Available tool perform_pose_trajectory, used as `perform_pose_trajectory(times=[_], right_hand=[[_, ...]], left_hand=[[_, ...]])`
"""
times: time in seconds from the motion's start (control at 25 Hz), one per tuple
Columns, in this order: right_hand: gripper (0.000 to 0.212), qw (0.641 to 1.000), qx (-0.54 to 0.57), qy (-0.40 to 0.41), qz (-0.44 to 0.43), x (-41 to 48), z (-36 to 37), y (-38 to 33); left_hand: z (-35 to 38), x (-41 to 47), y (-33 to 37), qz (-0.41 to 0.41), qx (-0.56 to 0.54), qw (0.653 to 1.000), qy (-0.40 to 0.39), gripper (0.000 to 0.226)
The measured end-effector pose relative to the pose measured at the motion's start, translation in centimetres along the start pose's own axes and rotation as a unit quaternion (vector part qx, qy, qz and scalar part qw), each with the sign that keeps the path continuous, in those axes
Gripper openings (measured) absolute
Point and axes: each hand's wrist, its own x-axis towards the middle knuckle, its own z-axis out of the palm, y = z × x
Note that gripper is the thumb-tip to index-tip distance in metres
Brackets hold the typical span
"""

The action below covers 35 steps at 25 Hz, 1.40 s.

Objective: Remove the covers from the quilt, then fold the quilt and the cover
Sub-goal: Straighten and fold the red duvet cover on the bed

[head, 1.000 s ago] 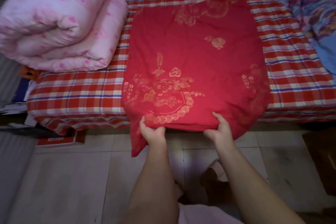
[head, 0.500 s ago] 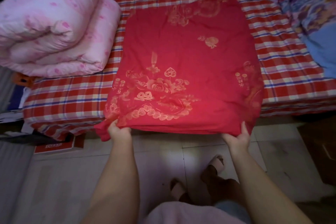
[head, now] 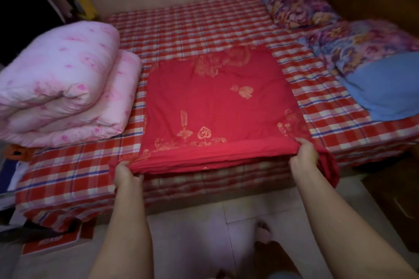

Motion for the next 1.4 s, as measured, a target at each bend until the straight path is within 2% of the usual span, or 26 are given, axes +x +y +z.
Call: perform_pose_trajectory(times=[0.08, 0.12, 0.2, 0.28, 0.36, 0.44, 0.52, 0.64, 0.72, 0.76, 0.8, 0.84, 0.88, 0.92, 0.96, 1.0, 1.04, 1.08, 1.12, 1.16, 1.2, 1.28, 1.32, 1.36, 1.4], right_hand=[[0.064, 0.999, -0.012, -0.006, -0.046, 0.3, 4.2, -1.8], [0.072, 0.996, -0.027, -0.011, -0.082, 0.6, 6.1, -2.8], [0.074, 0.988, -0.057, -0.037, -0.141, 1.3, 10.6, -5.1], [0.069, 0.98, -0.076, -0.057, -0.176, 3.1, 15.6, -7.1], [0.076, 0.966, -0.143, -0.048, -0.208, 5.2, 20.1, -8.2], [0.09, 0.952, -0.205, -0.033, -0.224, 7.9, 24.7, -8.1], [0.093, 0.942, -0.234, -0.036, -0.238, 11.0, 28.7, -7.4], [0.092, 0.917, -0.285, -0.009, -0.279, 16.2, 34.9, -6.3], [0.091, 0.9, -0.318, -0.017, -0.297, 19.0, 40.3, -6.0], [0.093, 0.893, -0.339, -0.029, -0.294, 21.1, 43.5, -5.9], [0.097, 0.891, -0.349, -0.053, -0.285, 23.3, 46.9, -6.0], [0.1, 0.89, -0.36, -0.092, -0.266, 25.0, 50.0, -6.1], [0.097, 0.889, -0.365, -0.138, -0.238, 27.2, 53.1, -5.9], [0.086, 0.878, -0.394, -0.183, -0.201, 28.7, 55.0, -5.3], [0.077, 0.857, -0.434, -0.206, -0.186, 30.3, 55.9, -4.2], [0.076, 0.819, -0.502, -0.211, -0.182, 31.9, 55.2, -2.8], [0.079, 0.761, -0.583, -0.198, -0.206, 33.4, 53.2, -1.1], [0.08, 0.699, -0.645, -0.183, -0.248, 34.4, 50.1, 0.7], [0.076, 0.647, -0.683, -0.188, -0.28, 35.5, 46.2, 2.3], [0.069, 0.606, -0.708, -0.205, -0.298, 35.4, 42.0, 3.6], [0.064, 0.588, -0.718, -0.221, -0.299, 35.2, 38.2, 4.5], [0.055, 0.603, -0.704, -0.214, -0.308, 33.7, 32.0, 5.3], [0.053, 0.61, -0.697, -0.207, -0.314, 32.9, 29.6, 5.3], [0.055, 0.613, -0.697, -0.188, -0.321, 31.9, 27.5, 5.1], [0.059, 0.624, -0.696, -0.163, -0.317, 31.1, 25.6, 5.1]], left_hand=[[4.1, 0.5, 2.6, 0.021, -0.009, 0.999, -0.038, 0.036], [6.2, 0.7, 3.9, 0.038, -0.012, 0.998, -0.049, 0.034], [11.1, 0.4, 6.9, 0.078, -0.032, 0.993, -0.082, 0.016], [16.1, 0.2, 9.1, 0.091, -0.038, 0.988, -0.115, 0.016], [19.6, 0.9, 10.1, 0.102, 0.006, 0.984, -0.149, 0.019], [23.1, 3.1, 10.3, 0.118, 0.07, 0.981, -0.137, 0.017], [26.5, 6.0, 10.0, 0.12, 0.074, 0.981, -0.133, 0.011], [33.7, 11.2, 10.4, 0.122, 0.107, 0.982, -0.097, 0.032], [39.0, 13.0, 11.2, 0.173, 0.196, 0.963, -0.061, 0.039], [41.6, 14.9, 11.5, 0.188, 0.2, 0.96, -0.057, 0.041], [44.1, 16.4, 11.8, 0.17, 0.165, 0.969, -0.074, 0.041], [46.7, 17.3, 12.1, 0.162, 0.07, 0.981, -0.081, 0.043], [49.2, 19.2, 12.0, 0.116, 0.026, 0.987, -0.111, 0.051], [50.9, 21.5, 11.4, 0.123, 0.02, 0.983, -0.134, 0.066], [51.9, 22.3, 10.4, 0.156, 0.079, 0.975, -0.14, 0.082], [51.5, 22.6, 8.6, 0.206, 0.179, 0.954, -0.12, 0.091], [50.2, 23.8, 6.2, 0.242, 0.294, 0.919, -0.105, 0.09], [48.3, 24.1, 3.4, 0.264, 0.375, 0.885, -0.077, 0.079], [45.8, 23.6, 0.3, 0.241, 0.42, 0.873, -0.053, 0.059], [43.2, 22.8, -2.6, 0.21, 0.421, 0.882, -0.021, 0.037], [40.6, 21.6, -5.0, 0.214, 0.429, 0.877, 0.014, 0.024], [35.8, 21.0, -8.5, 0.136, 0.441, 0.885, 0.064, 0.024], [34.0, 20.3, -9.8, 0.071, 0.458, 0.883, 0.071, 0.03], [32.3, 20.0, -10.7, 0.001, 0.476, 0.877, 0.062, 0.047], [31.8, 19.9, -11.7, -0.081, 0.366, 0.925, 0.065, 0.062]])
